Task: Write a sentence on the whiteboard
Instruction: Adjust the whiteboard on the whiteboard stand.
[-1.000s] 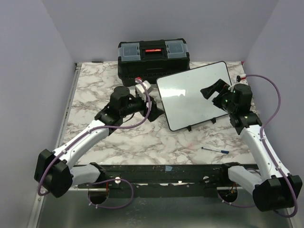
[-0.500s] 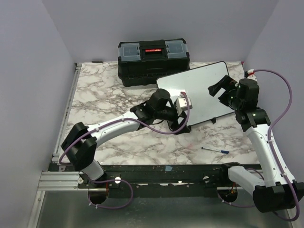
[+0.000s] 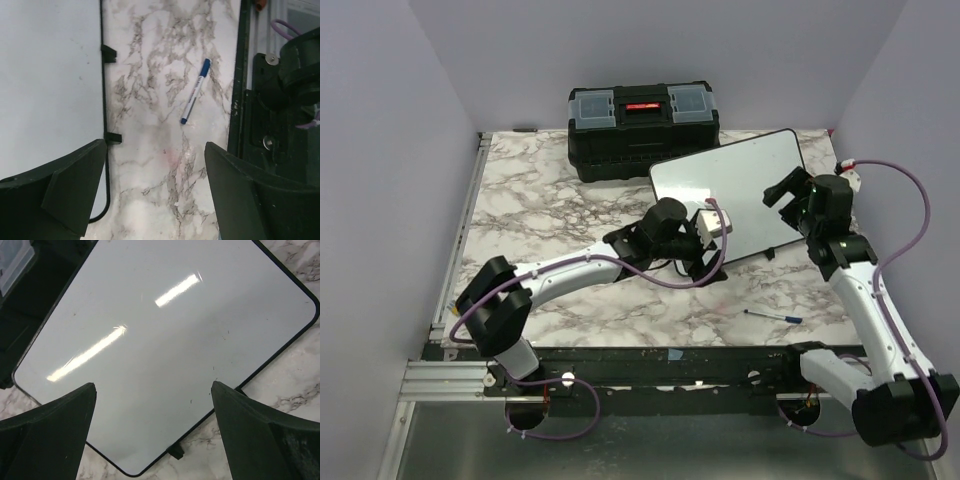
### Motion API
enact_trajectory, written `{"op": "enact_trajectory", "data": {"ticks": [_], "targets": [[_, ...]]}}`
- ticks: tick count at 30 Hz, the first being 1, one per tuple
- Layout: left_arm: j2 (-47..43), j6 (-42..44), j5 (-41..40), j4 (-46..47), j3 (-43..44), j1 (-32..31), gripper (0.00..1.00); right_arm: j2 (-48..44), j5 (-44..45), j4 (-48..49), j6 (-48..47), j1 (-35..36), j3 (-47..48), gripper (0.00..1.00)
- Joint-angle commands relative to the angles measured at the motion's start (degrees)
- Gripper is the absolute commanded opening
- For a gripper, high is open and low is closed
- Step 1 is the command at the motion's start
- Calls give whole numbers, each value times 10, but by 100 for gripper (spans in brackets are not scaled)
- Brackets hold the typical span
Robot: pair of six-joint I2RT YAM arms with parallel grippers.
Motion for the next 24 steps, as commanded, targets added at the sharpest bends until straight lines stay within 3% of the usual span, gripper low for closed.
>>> {"op": "enact_trajectory", "data": {"ticks": [1, 4, 11, 18, 24], "targets": [[-70, -32, -121, 36, -40, 3, 82, 84, 27, 84, 29, -1, 18, 100], [-105, -62, -151, 43, -72, 24, 82, 159, 12, 95, 28, -1, 71, 100], [-176, -144, -126, 95, -155, 115, 82, 277, 51, 105, -5, -18, 174, 100], [-181, -193, -115, 121, -185, 182, 82, 366, 56, 102, -21, -77, 239, 100], [-153, -245, -80, 165, -186, 217, 82, 435, -39, 104, -4, -166, 286, 100]]}}
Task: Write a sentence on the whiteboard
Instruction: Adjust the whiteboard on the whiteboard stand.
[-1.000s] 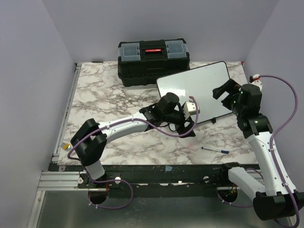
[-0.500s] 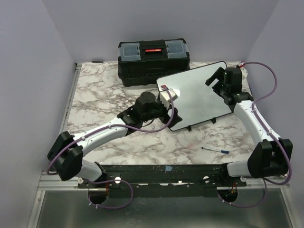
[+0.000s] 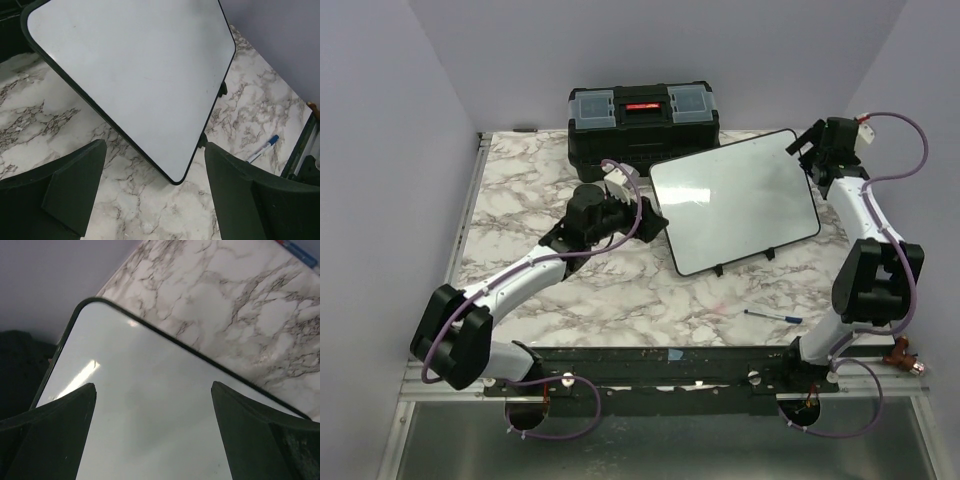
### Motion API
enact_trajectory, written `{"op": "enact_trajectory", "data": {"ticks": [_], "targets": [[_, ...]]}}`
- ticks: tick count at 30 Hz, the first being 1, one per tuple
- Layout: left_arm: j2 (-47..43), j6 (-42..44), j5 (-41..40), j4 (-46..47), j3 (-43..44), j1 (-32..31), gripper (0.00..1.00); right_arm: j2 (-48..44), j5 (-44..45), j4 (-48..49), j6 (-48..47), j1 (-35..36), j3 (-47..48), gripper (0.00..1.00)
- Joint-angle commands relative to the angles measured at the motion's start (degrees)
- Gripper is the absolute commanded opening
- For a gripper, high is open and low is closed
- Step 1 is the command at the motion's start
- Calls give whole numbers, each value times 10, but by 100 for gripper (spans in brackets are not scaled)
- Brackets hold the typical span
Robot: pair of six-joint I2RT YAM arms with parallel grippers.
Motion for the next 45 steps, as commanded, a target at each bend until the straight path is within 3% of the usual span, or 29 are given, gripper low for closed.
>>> {"op": "enact_trajectory", "data": {"ticks": [1, 8, 20, 28, 45], "targets": [[25, -57, 39, 59, 3, 25, 82, 58, -82, 0, 8, -67, 48, 100], [88, -105, 86, 120, 13, 65, 87, 136, -131, -6, 5, -110, 90, 100], [184, -149, 162, 215, 44, 85, 87, 200, -227, 14, 33, -130, 93, 100], [248, -180, 190, 259, 70, 91, 75, 185, -241, 25, 34, -130, 51, 98], [198, -168, 141, 229, 28, 97, 80, 169, -244, 32, 31, -130, 15, 97]]}}
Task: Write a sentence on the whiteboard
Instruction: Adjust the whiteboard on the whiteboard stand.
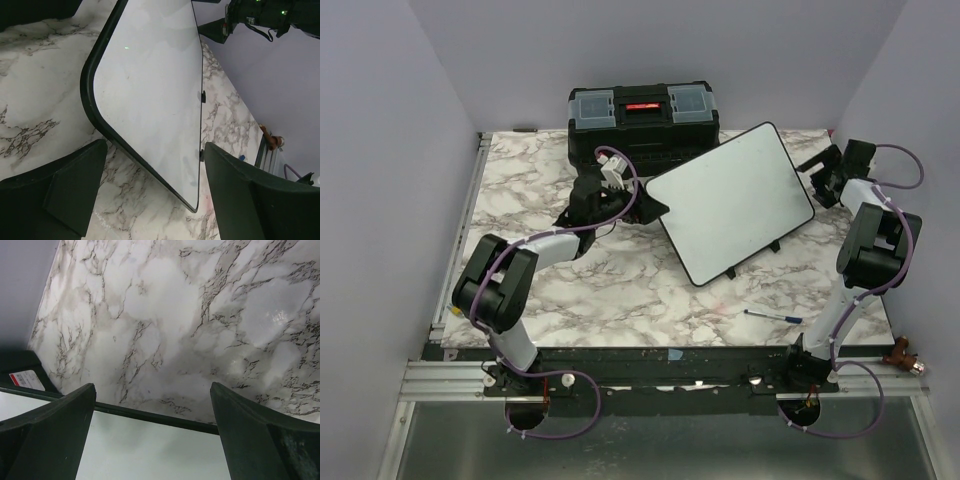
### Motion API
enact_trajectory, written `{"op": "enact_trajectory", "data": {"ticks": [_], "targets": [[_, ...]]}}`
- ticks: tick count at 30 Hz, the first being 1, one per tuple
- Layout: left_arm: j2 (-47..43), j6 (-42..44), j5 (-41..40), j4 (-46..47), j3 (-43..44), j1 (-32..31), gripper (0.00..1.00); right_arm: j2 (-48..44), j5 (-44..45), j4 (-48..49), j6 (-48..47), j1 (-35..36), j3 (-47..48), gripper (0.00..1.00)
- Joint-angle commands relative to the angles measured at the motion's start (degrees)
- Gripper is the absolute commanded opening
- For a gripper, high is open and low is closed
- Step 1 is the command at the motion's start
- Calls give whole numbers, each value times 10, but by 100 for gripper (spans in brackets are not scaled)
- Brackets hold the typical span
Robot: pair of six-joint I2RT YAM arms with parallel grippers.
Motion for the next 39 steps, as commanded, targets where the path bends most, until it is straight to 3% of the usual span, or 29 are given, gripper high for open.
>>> {"op": "enact_trajectory", "data": {"ticks": [1, 4, 7, 12, 14, 15, 26, 39], "targets": [[3, 1, 5, 22, 9, 0, 78, -16, -25, -13, -8, 5, -15, 97], [47, -36, 46, 89, 26, 0, 69, -13, -27, -12, -8, 5, -13, 97], [78, -59, 67, 132, 39, -1, 52, -15, -32, -12, -8, 5, -14, 97], [83, -61, 80, 157, 36, 0, 32, -23, -37, -12, -5, 5, -22, 96], [79, -56, 90, 162, 31, -1, 14, -27, -48, -11, -2, 5, -34, 96], [77, -54, 94, 163, 28, -1, 11, -31, -58, -6, -1, 4, -46, 94], [18, 1, 86, 93, -12, 0, 0, -98, -127, 67, 23, 6, -220, 87], [-85, 33, 53, 38, -94, 0, 0, -187, -119, 82, 34, 83, -362, 81]]}}
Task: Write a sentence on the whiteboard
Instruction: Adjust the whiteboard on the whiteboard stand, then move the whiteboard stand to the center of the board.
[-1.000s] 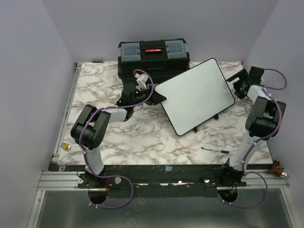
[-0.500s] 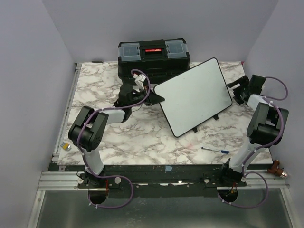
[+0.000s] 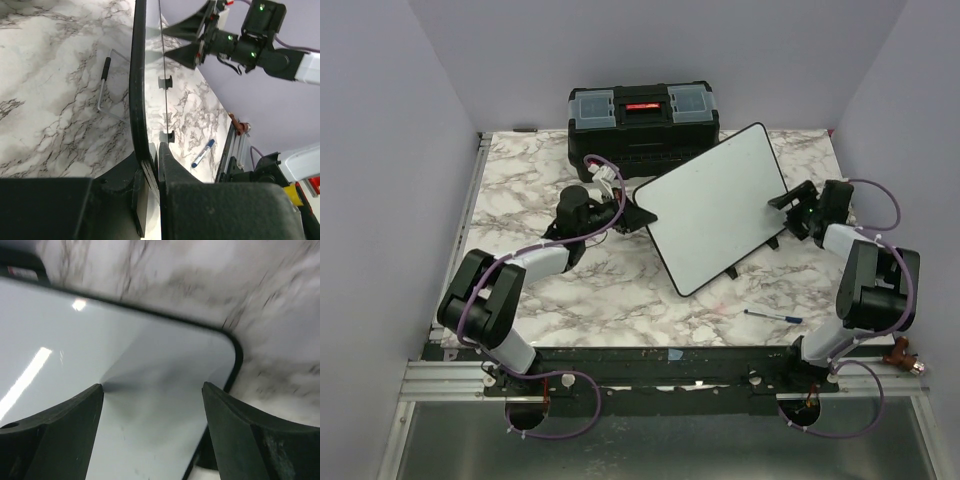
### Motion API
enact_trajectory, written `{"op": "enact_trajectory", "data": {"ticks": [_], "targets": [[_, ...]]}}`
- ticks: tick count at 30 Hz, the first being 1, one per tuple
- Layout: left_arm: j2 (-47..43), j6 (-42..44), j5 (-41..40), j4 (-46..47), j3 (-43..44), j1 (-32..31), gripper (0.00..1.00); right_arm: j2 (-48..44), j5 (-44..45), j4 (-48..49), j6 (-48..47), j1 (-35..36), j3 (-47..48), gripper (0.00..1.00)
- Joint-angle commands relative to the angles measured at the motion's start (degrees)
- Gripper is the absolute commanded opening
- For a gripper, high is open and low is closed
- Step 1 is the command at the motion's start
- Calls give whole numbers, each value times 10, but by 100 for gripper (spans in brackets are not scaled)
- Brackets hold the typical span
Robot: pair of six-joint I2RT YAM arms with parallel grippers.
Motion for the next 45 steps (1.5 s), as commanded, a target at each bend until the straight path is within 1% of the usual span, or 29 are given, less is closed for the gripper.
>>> {"op": "enact_trajectory", "data": {"ticks": [1, 2, 3, 5, 7, 8, 11, 15, 16, 18, 21, 24, 27, 28, 29, 30, 31, 33, 34, 36, 37, 38, 41, 45], "targets": [[-26, 87, -19, -13, -26, -13, 0, -25, -46, -88, 10, 55, -68, 81], [-26, 88, -19, -15, -28, -13, 0, -42, -34, -93, 0, 55, -74, 81], [-25, 89, -21, -15, -28, -13, 0, -62, -9, -106, -12, 55, -79, 86], [-22, 84, -22, -5, -34, -14, 0, -99, 29, -135, -29, 55, -85, 99], [-16, 78, -22, 5, -35, -14, 0, -128, 43, -145, -40, 55, -93, 100], [-11, 75, -22, 8, -33, -14, 0, -138, 49, -148, -41, 55, -98, 98], [-2, 69, -19, 14, -25, -14, 0, -136, 37, -133, -42, 55, -118, 86], [-2, 69, -18, 14, -21, -14, 0, -96, -6, -89, -42, 55, -136, 65], [-2, 69, -17, 14, -20, -14, 0, -88, -11, -88, -44, 55, -137, 62], [-1, 69, -16, 14, -20, -14, 0, -75, -13, -71, -51, 55, -133, 58], [-2, 69, -15, 13, -20, -14, 0, -68, -20, -66, -56, 55, -135, 46], [-4, 71, -15, 11, -20, -14, 0, -68, -31, -64, -59, 58, -137, 44], [-9, 75, -16, 5, -21, -14, 0, -72, -27, -64, -62, 63, -143, 40], [-12, 76, -17, 4, -22, -14, 0, -75, -26, -66, -62, 63, -145, 41], [-13, 78, -18, 1, -22, -14, 0, -79, -27, -69, -64, 64, -144, 45], [-16, 79, -19, -1, -22, -14, 0, -90, -31, -71, -65, 64, -145, 52], [-16, 79, -19, -3, -21, -14, 0, -105, -32, -74, -65, 64, -144, 61], [-17, 80, -18, -4, -21, -14, 0, -141, -19, -81, -63, 64, -140, 72], [-17, 79, -19, -4, -21, -14, 0, -155, -5, -101, -62, 64, -136, 76], [-16, 78, -18, -3, -20, -14, 0, -177, 30, -122, -66, 63, -124, 77], [-16, 78, -18, -1, -18, -14, 0, -181, 51, -129, -63, 64, -120, 75], [-15, 76, -18, 0, -17, -14, 0, -182, 72, -131, -56, 64, -118, 72], [-10, 73, -15, 3, -14, -14, 0, -172, 97, -129, -44, 64, -115, 63], [-8, 72, -14, 1, -13, -14, 0, -150, 113, -123, -33, 64, -115, 62]]}}
